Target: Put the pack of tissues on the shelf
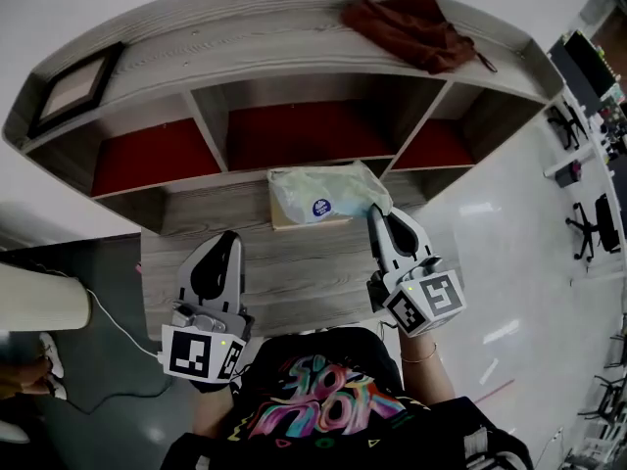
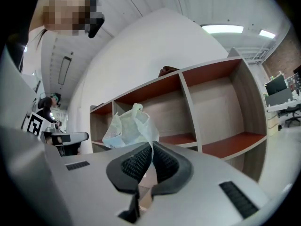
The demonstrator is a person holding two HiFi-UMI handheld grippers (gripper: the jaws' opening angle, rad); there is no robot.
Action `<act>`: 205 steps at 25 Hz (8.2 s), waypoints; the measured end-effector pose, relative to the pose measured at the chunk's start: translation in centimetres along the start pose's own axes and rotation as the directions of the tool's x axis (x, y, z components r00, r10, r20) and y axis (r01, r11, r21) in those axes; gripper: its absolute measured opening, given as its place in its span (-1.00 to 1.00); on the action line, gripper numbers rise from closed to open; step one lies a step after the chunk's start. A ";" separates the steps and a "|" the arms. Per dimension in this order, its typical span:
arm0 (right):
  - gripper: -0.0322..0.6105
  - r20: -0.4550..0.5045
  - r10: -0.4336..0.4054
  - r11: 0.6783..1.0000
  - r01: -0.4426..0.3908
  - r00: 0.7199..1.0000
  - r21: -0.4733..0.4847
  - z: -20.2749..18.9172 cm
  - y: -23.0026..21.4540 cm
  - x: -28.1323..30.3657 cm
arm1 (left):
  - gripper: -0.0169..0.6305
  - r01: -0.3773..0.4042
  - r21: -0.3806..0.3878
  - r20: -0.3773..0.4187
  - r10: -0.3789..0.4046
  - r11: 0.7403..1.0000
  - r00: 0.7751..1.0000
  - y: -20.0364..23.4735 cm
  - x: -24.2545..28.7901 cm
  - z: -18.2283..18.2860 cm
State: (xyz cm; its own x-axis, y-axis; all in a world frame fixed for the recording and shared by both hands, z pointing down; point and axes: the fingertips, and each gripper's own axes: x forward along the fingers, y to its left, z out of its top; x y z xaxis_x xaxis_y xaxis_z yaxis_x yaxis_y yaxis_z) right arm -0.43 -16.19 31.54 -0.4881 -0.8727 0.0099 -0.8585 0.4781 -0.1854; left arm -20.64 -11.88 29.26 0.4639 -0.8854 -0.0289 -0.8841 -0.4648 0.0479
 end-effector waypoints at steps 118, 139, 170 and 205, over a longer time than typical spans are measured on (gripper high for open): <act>-0.47 -0.035 0.116 0.991 -0.117 0.993 -0.058 0.9 -1.6 3.3 | -0.83 0.024 0.005 -0.023 -0.024 1.000 0.999 -3.1 4.7 -1.7; -0.77 -0.050 0.110 0.990 -0.114 0.993 -0.082 -0.6 -2.9 -2.9 | -0.83 0.026 0.006 -0.039 -0.026 1.000 0.999 -3.7 5.0 -2.4; -0.85 -0.001 0.056 0.994 -0.055 0.998 -0.097 0.4 -4.6 -1.2 | -0.83 0.013 -0.007 -0.076 -0.014 1.000 0.997 -2.2 5.7 -3.7; -0.85 0.004 0.071 0.996 -0.071 0.997 -0.049 0.3 -3.4 -1.4 | -0.83 0.012 -0.016 -0.077 -0.013 1.000 0.997 -2.0 5.0 -3.8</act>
State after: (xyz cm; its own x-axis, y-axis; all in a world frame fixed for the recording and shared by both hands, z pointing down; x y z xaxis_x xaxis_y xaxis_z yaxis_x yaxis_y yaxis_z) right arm 3.23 -16.65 31.88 -0.5474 -0.8369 -0.0073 -0.8284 0.5431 -0.1372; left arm -16.32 -15.37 32.81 0.4786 -0.8767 0.0477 -0.8774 -0.4755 0.0634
